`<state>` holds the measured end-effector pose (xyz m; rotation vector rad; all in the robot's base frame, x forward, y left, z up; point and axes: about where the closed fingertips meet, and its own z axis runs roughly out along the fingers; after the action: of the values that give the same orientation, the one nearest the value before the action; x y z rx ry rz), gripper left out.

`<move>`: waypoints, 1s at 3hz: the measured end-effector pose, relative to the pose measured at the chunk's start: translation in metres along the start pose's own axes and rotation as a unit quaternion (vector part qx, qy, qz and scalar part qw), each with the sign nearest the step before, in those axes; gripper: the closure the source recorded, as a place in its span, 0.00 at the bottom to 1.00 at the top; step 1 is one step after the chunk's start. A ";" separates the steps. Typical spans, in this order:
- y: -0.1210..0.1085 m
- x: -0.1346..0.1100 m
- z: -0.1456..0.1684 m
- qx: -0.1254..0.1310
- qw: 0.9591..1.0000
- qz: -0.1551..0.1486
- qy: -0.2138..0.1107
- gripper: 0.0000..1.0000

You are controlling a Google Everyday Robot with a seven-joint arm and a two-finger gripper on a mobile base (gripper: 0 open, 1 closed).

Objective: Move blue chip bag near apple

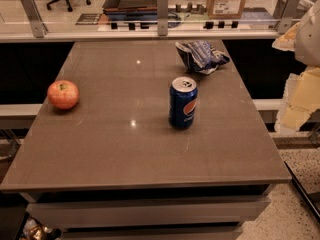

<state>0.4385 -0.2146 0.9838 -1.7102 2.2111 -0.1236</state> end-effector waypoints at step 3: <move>-0.035 -0.005 0.015 0.018 0.998 0.037 -0.043 0.00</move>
Offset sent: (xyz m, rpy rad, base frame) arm 0.0207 -0.0029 -0.0009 0.0375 -0.0172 -0.0204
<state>0.4766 -0.2175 0.9804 -1.5821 2.1928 -0.0706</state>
